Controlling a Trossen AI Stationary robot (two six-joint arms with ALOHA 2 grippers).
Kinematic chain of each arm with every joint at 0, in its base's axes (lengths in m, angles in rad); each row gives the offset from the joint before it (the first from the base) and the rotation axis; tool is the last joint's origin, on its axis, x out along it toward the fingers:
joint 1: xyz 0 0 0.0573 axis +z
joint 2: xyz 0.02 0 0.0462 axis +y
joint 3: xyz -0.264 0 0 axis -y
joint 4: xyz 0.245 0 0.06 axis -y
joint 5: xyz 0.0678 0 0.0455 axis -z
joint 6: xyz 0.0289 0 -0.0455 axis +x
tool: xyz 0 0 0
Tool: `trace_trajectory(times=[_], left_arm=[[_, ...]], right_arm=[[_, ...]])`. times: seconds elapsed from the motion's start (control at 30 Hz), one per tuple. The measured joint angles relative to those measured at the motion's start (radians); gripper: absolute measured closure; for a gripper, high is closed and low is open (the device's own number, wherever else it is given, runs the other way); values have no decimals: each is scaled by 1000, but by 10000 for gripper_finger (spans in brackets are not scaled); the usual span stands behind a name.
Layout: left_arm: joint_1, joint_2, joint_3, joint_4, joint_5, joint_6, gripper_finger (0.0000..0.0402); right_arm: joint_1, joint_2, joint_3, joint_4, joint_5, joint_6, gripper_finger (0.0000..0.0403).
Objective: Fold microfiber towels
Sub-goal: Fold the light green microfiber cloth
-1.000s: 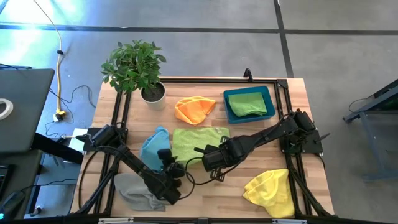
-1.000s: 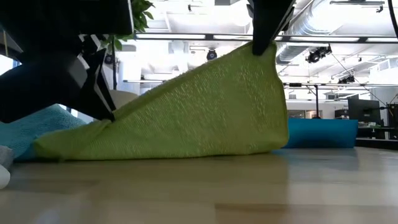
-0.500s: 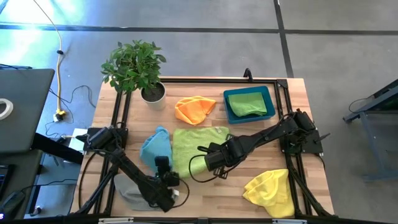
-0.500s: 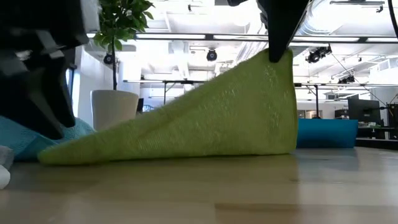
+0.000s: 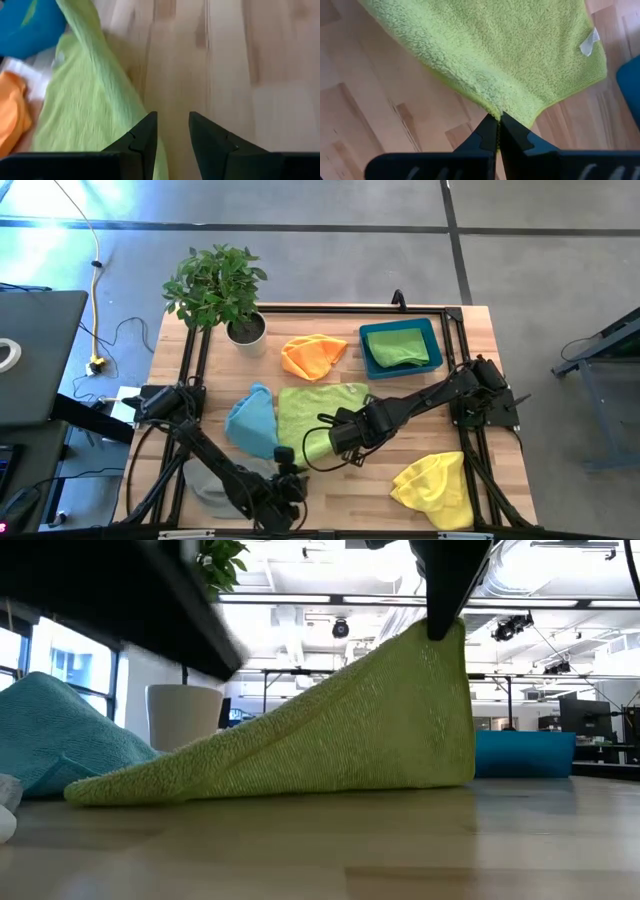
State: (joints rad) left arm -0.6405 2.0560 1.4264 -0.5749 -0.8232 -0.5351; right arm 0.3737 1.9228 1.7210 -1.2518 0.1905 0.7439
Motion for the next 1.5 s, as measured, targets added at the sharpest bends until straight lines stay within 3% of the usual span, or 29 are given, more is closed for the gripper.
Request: trace_trajectory(times=[0.17,0.37,0.6,0.73,0.93,1.1,1.23,1.5], left_arm=[[54,0,0,99,-15,116,294],[118,1,0,132,53,214,260],[166,1,0,225,-69,341,203],[192,1,0,245,-43,410,194],[238,1,-55,266,85,361,196],[232,1,-102,247,101,287,197],[206,1,-134,166,56,220,197],[144,1,-140,-189,-45,-26,198]], right_arm=[[0,0,0,8,-1,-1,402],[0,0,0,9,-18,-11,402],[0,0,0,14,-20,-37,402],[0,0,0,14,-47,-51,402],[0,0,0,13,-50,-99,402],[-4,0,0,2,-49,-124,402],[-7,0,0,-18,-46,-124,402],[-7,-1,0,-26,-41,-124,402]])
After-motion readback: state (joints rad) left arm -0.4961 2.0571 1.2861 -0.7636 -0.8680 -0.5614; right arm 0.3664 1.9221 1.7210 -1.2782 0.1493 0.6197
